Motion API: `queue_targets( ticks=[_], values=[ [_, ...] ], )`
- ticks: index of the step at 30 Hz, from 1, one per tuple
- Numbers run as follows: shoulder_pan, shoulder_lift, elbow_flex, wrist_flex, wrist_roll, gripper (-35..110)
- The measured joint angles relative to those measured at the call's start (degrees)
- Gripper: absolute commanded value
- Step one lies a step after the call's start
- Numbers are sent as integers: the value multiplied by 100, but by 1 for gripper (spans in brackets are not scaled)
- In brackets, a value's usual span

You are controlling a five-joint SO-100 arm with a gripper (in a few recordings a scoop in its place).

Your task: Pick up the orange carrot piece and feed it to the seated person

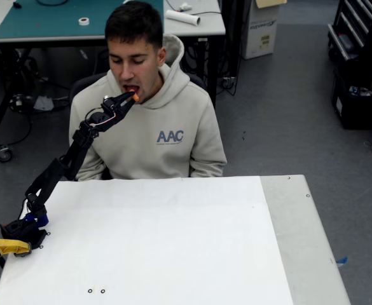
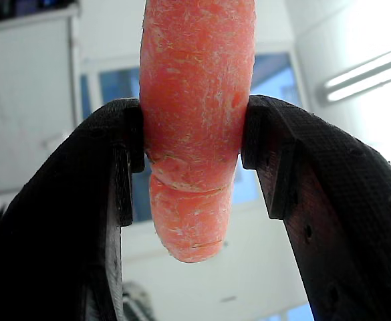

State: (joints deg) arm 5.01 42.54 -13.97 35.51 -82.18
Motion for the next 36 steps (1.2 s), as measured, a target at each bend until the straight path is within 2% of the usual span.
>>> queue_targets(
  ticks=[24, 33, 36],
  values=[
    [-114, -53, 0, -9, 0, -1],
    [-97, -62, 0, -53, 0, 19],
    [-26, -62, 0, -35, 0, 21]
  ],
)
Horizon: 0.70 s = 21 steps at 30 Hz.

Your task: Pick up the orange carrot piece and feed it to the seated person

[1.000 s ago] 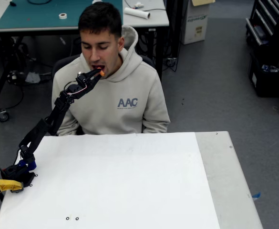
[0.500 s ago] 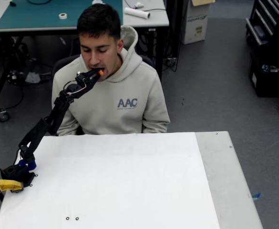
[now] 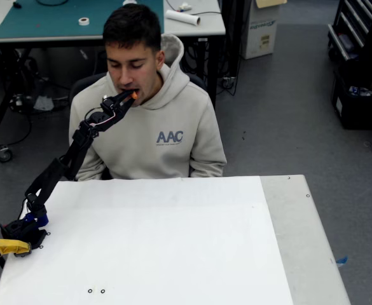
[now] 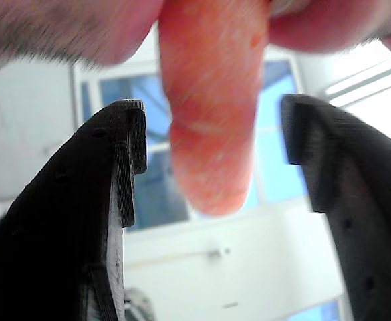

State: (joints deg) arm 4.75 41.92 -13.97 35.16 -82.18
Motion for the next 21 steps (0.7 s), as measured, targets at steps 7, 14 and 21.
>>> queue_targets(
  ticks=[7, 14, 21],
  values=[
    [53, 0, 0, -9, 0, 21],
    [475, 0, 0, -18, 0, 21],
    [580, 0, 0, 0, 0, 5]
  ],
)
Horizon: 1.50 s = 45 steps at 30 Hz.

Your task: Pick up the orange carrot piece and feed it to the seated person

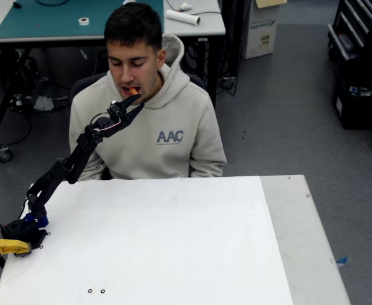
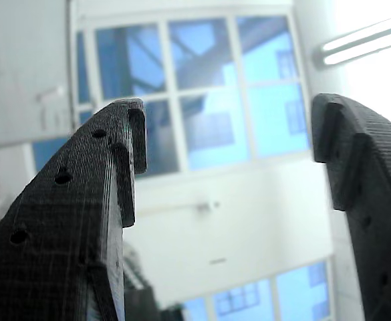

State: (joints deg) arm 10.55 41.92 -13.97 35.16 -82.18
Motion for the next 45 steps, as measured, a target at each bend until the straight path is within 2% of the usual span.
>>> queue_targets(
  ticks=[3, 6, 21, 26, 34, 45],
  values=[
    [9, 0, 0, 0, 0, -4],
    [-18, 0, 0, 0, 0, -1],
    [-105, 0, 0, 0, 97, -3],
    [-475, 35, 141, 0, 105, -3],
    [-624, 1424, 2206, 0, 352, -3],
    [-703, 4096, 6091, -18, 1995, -3]
  ],
)
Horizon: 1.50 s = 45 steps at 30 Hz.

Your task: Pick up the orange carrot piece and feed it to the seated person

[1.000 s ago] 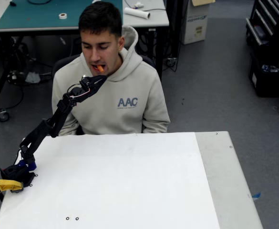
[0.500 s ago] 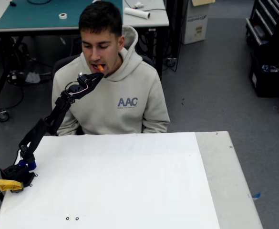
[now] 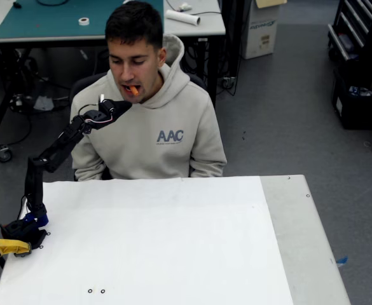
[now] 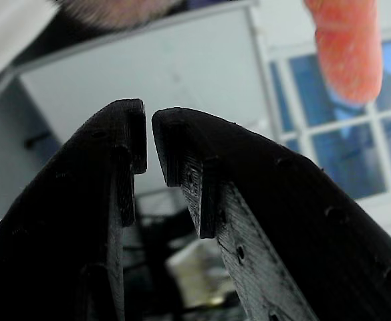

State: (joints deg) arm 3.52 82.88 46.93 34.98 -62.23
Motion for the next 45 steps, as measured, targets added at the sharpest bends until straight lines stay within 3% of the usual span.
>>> queue_targets(
  ticks=[15, 29, 40, 45],
  values=[
    [-738, 3621, 4992, 0, 2294, -3],
    [-1134, 7893, 9044, 18, 5221, -3],
    [-1099, 10266, 11118, 18, 5599, -3],
    [-1099, 10521, 11637, 26, 5599, -3]
  ],
)
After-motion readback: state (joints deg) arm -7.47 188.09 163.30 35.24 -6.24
